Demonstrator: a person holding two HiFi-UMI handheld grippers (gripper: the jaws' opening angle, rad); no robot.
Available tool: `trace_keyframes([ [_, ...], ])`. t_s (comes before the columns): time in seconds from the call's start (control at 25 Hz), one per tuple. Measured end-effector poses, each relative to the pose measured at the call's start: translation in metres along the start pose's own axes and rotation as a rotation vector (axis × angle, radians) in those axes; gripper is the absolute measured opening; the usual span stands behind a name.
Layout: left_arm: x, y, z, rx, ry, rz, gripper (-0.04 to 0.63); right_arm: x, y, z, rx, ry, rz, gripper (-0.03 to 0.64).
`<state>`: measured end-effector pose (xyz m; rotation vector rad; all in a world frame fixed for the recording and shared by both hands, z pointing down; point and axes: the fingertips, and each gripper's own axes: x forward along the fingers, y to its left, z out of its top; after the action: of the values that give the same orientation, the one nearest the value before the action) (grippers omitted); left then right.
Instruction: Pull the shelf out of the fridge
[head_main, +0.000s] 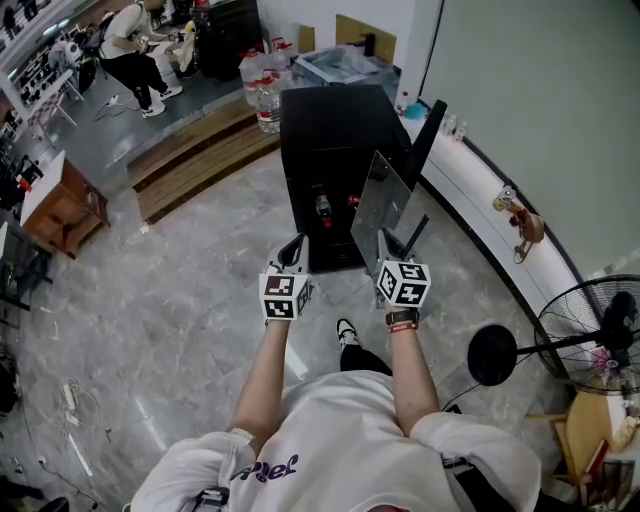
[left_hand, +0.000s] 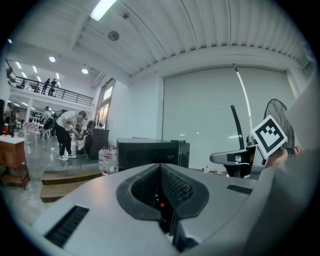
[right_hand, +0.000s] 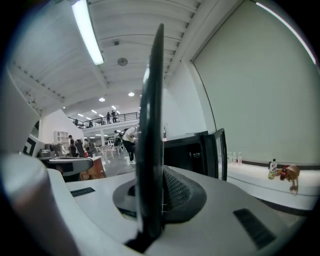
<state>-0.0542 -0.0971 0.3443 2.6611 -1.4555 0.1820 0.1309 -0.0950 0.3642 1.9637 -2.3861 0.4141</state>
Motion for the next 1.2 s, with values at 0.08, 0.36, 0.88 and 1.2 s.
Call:
trace_keyframes([
  [0.08, -0.002, -0.002, 0.001, 0.006, -0.006, 0.005, 0.018, -0.003, -0.002, 0.003, -0.042, -0.004, -0.024, 0.023],
  [0.36, -0.006, -0.003, 0.002, 0.031, -0.009, 0.007, 0.018, -0.012, -0.009, 0.011, -0.072, -0.034, -0.088, 0.023],
  [0.88, -0.004, -0.005, 0.008, 0.013, -0.037, 0.007, 0.018, -0.02, -0.016, 0.018, -0.1, -0.05, -0.129, 0.023],
  [1.2, -0.003, -0.006, 0.008, 0.009, -0.033, -0.003, 0.018, -0.021, -0.017, 0.018, -0.103, -0.042, -0.142, 0.023],
])
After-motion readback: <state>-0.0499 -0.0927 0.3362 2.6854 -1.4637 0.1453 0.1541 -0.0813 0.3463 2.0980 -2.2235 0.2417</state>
